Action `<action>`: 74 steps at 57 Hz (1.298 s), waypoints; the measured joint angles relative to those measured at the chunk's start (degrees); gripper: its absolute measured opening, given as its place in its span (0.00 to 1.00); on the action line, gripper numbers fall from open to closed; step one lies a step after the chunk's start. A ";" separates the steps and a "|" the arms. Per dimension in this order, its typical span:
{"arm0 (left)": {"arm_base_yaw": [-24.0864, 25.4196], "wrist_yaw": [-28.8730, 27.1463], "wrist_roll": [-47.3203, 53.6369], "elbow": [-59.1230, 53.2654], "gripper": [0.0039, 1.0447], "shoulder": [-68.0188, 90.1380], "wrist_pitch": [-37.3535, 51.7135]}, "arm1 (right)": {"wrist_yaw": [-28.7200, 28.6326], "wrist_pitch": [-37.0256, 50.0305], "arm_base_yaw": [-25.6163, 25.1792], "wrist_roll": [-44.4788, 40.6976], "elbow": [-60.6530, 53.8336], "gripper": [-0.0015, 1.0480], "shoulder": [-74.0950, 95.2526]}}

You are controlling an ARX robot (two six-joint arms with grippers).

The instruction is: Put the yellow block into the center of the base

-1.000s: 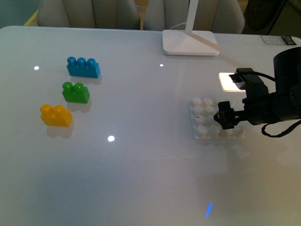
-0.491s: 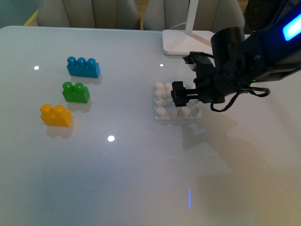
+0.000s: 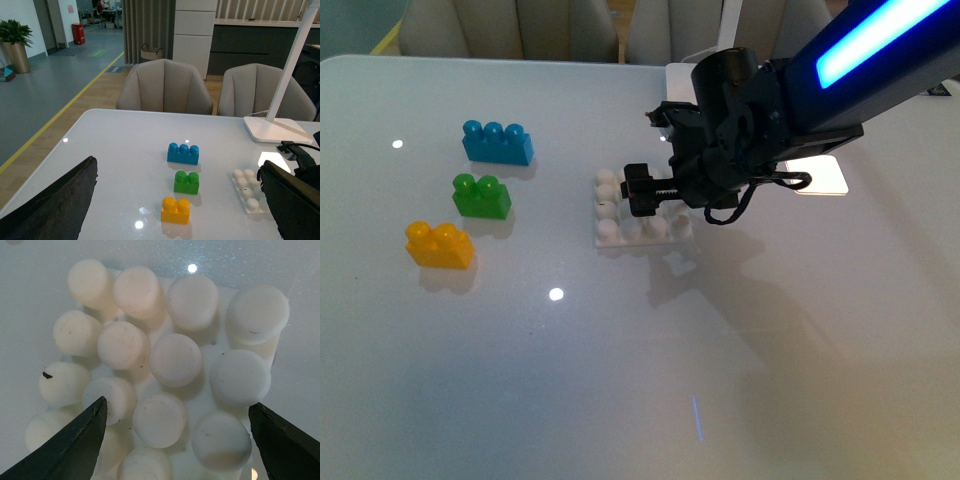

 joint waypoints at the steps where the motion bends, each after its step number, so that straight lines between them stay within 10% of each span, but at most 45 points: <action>1: 0.00 0.00 0.00 0.00 0.93 0.00 0.00 | 0.02 0.00 0.13 0.15 0.09 0.81 0.04; 74: 0.00 0.00 0.00 0.00 0.93 0.00 0.00 | 2.80 6.19 4.44 13.14 -4.35 0.88 -3.10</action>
